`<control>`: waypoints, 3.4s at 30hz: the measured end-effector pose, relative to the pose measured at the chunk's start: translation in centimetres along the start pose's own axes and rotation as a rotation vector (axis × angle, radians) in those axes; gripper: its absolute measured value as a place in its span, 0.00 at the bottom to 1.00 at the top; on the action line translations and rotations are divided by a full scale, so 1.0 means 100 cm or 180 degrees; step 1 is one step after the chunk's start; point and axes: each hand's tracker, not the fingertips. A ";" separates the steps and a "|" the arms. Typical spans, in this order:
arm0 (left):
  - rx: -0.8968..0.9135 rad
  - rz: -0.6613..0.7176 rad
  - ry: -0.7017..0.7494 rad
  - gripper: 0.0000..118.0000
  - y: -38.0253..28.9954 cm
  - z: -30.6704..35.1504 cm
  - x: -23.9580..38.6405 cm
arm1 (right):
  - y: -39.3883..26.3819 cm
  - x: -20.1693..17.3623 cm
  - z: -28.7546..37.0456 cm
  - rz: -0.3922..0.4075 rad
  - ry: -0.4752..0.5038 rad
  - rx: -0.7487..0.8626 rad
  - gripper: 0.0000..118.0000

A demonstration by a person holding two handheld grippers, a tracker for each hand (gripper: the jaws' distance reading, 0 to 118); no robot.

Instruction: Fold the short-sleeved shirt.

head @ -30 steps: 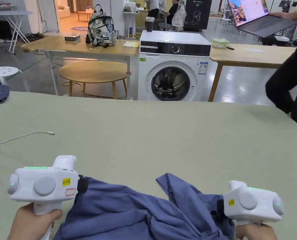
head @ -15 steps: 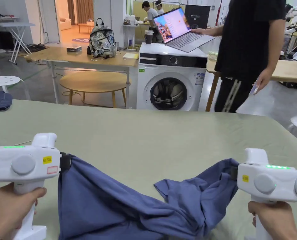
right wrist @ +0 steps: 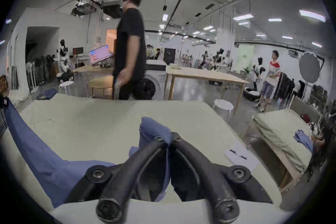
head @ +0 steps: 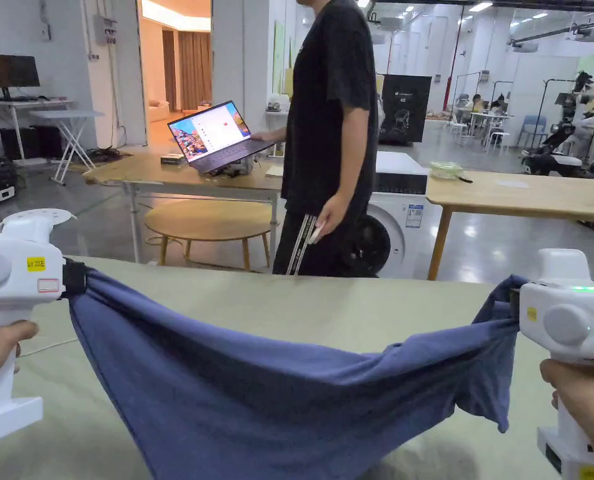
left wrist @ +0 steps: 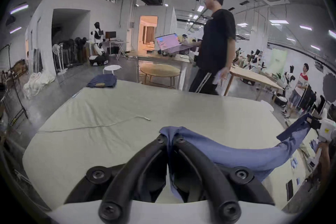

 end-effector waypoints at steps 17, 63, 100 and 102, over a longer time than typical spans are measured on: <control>0.0426 0.0040 0.0307 0.00 0.117 -0.017 -0.002 | 0.129 -0.014 -0.033 -0.0099 -0.0249 0.0499 0.01; -0.0737 0.0075 0.0290 0.00 -0.253 0.016 -0.026 | -0.202 -0.008 0.036 0.0480 -0.0270 -0.0705 0.01; 0.0008 -0.0359 -0.0088 0.16 -0.231 0.041 0.076 | -0.173 -0.094 0.096 -0.0117 0.0375 0.0169 0.03; 0.0135 -0.0407 -0.0040 0.00 -0.227 0.044 0.092 | -0.169 -0.105 0.102 -0.0133 0.0403 0.0272 0.00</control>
